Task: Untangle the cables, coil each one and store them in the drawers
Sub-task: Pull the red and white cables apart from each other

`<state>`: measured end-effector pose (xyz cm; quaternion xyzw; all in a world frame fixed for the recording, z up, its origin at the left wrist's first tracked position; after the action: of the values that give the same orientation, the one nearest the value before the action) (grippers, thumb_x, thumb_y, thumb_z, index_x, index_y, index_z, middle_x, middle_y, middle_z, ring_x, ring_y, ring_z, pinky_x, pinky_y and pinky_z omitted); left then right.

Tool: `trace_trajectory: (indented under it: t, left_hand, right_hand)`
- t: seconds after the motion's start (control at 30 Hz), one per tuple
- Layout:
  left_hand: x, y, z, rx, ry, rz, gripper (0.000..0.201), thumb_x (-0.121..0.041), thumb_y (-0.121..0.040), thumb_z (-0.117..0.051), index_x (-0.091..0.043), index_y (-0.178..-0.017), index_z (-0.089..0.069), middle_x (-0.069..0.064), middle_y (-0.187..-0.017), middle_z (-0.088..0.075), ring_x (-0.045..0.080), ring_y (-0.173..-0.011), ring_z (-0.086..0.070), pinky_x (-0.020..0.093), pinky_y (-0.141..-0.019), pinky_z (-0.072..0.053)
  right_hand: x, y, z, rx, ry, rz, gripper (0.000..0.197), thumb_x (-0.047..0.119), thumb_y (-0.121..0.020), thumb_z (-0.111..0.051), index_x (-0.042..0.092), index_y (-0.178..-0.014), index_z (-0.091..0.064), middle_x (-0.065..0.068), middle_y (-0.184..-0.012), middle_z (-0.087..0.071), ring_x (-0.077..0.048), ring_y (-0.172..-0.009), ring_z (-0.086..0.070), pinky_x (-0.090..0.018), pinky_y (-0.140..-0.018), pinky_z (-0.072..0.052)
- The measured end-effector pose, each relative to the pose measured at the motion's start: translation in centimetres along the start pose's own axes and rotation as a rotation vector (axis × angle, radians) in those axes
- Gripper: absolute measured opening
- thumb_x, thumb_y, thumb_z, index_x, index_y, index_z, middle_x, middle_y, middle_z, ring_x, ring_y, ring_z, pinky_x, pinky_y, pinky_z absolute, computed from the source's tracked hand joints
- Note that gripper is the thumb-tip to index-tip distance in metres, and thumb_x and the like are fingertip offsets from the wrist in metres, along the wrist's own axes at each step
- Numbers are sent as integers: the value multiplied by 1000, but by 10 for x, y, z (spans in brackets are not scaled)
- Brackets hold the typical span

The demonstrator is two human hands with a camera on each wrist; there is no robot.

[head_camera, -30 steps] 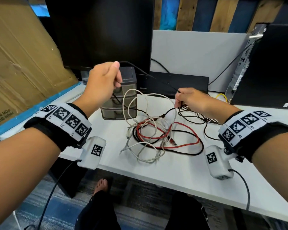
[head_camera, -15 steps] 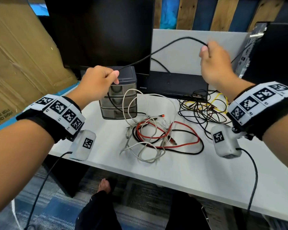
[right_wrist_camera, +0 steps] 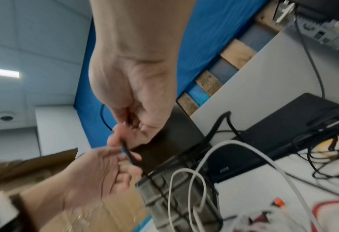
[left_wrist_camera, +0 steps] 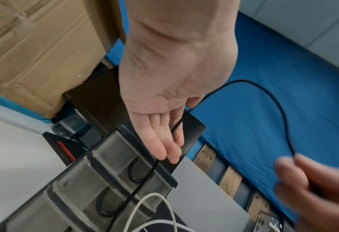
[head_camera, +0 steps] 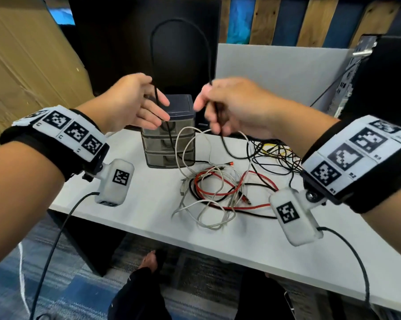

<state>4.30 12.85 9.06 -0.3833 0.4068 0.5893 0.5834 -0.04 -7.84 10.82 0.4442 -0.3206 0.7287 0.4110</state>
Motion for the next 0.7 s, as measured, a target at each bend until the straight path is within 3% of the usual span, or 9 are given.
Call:
trace_trajectory:
  t: [0.1, 0.17, 0.23, 0.3, 0.43, 0.5, 0.57, 0.63, 0.7]
  left_hand:
    - [3, -1, 6, 76, 55, 27, 74, -58, -107, -21, -3, -105, -70, 20, -102, -77, 26, -79, -75, 29, -63, -62]
    - [4, 0, 6, 95, 11, 14, 54, -44, -106, -40, -3, -97, -72, 21, -106, -76, 20, -73, -73, 26, -63, -61]
    - [5, 0, 7, 51, -155, -35, 30, -23, -103, -54, -4, -96, -76, 14, -100, -79, 14, -70, -71, 24, -64, -60]
    - [5, -2, 5, 43, -329, -103, 21, -9, -100, -58, -8, -96, -78, 7, -91, -79, 12, -71, -71, 24, -65, -60]
    - [9, -4, -3, 94, -485, -150, 33, 4, -101, -50, -13, -94, -78, 2, -90, -77, 12, -69, -71, 22, -58, -57]
    - [11, -3, -8, 114, -507, -153, 43, 11, -100, -39, -12, -98, -76, 3, -92, -77, 13, -66, -71, 22, -51, -53]
    - [12, -3, -13, 115, -534, -159, 49, 15, -96, -33, -12, -100, -74, 4, -91, -77, 13, -59, -66, 22, -46, -46]
    - [14, -1, -16, 113, -561, -165, 50, 15, -93, -34, -14, -99, -73, 3, -89, -77, 12, -54, -58, 24, -47, -40]
    - [16, 0, -18, 101, -577, -178, 43, 10, -93, -41, -18, -96, -74, 0, -85, -77, 13, -55, -52, 26, -51, -38]
  right_hand:
    - [-23, 8, -29, 333, 96, -122, 28, 21, -109, -44, 6, -116, -67, -14, -95, -69, -25, -89, -70, -31, -68, -59]
    - [-36, 13, -35, 490, 244, -160, 24, 10, -101, -57, 11, -121, -70, -6, -117, -71, -19, -108, -68, -36, -83, -60]
    - [-40, 14, -26, 514, 235, -156, 34, 1, -89, -60, 14, -117, -73, -2, -124, -70, -14, -115, -66, -35, -88, -59]
    - [-38, 10, -9, 389, 104, -126, 38, 3, -81, -53, 14, -109, -76, -7, -123, -71, -18, -113, -69, -31, -84, -57]
    - [-59, -6, 17, 3, 119, -170, 35, -11, -91, -42, 0, -91, -75, -19, -94, -76, -23, -86, -73, -29, -75, -60]
    - [-82, -8, 7, 37, 333, -270, 36, -13, -92, -40, -2, -90, -75, -19, -85, -75, -23, -77, -73, -30, -75, -62]
    - [-108, -5, -9, 192, 551, -390, 31, -9, -97, -42, -4, -98, -73, -18, -90, -76, -24, -79, -74, -26, -74, -60]
    - [-127, -4, -19, 278, 776, -417, 26, -3, -100, -48, -4, -108, -72, -15, -97, -77, -23, -85, -75, -24, -76, -59]
    - [-138, -7, -26, 300, 833, -372, 26, -4, -98, -53, 4, -114, -71, -11, -98, -75, -20, -76, -74, -23, -68, -61]
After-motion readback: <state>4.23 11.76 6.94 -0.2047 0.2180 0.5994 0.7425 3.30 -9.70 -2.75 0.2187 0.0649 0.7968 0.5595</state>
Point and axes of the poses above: each hand's wrist, its own y-axis away from the middle knuckle, its own z-axis out of the back of the hand, x = y × z, the point moved 6 cm from there along -y, towards the middle knuckle
